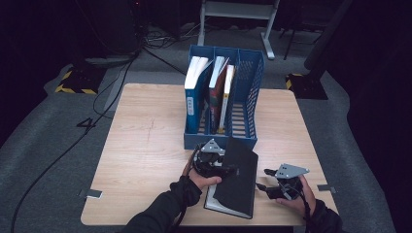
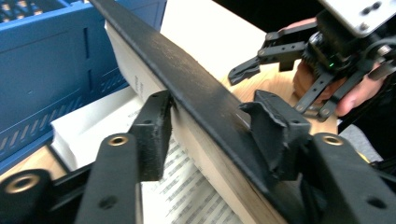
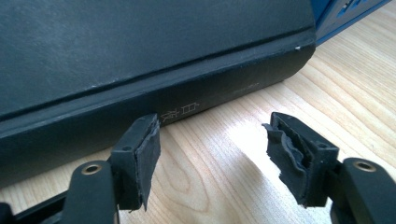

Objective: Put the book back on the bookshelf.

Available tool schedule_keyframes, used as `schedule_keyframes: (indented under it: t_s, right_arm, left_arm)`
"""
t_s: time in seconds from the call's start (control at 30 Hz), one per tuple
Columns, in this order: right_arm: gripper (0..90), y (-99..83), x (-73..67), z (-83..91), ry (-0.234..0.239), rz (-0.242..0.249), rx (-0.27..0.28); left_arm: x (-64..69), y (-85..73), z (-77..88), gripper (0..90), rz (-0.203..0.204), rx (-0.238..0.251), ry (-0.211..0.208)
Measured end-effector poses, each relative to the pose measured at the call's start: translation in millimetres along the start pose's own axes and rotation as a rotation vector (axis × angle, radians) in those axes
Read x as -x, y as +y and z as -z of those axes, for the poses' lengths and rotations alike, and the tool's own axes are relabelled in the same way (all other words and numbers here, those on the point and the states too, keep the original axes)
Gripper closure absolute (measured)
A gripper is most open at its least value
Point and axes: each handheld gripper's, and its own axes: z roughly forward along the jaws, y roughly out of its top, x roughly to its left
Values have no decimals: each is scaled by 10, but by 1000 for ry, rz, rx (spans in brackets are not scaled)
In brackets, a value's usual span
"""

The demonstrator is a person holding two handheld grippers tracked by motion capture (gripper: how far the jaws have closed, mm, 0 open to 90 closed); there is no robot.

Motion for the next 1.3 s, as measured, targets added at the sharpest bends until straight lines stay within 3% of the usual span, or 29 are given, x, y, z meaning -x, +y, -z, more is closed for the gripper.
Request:
schedule_keyframes:
  t_s: [0.13, 0.23, 0.47, 0.6, 0.63, 0.73, 0.87, 1.0, 1.17, 1.3]
  right_arm:
    - [353, -6, 8, 0, 8, -4, 0]
    - [349, -14, 2, -1, 16, 4, -7]
    - [350, -7, -10, 0, 14, 5, 1]
    - [352, 3, -23, 4, 28, -9, 25]
    - [352, 6, -29, -1, 33, -9, 26]
    - [351, 16, -29, -7, 34, -2, 29]
    - [356, 21, -1, 4, 33, -29, 52]
    - [365, 40, -16, 13, 35, -25, 71]
    - [361, 19, -22, 11, 34, -13, 55]
    - [360, 6, -34, 7, 29, 6, 34]
  left_arm:
    - [95, -3, 25, 598, -58, 36, 49]
    - [77, -24, 36, 611, -61, 41, 34]
    - [-29, -61, 100, 617, 21, -1, -2]
    - [-95, -100, 193, 608, 79, -67, -31]
    - [-111, -104, 211, 597, 86, -92, -38]
    - [-176, -131, 187, 497, 86, -224, 2]
    - [-218, -166, 173, 470, 54, -181, -47]
    - [-146, -157, 174, 418, -12, -180, -52]
    - [-156, -265, 139, 358, 8, -225, -15]
    - [-159, -417, 119, 309, 23, -246, -30]
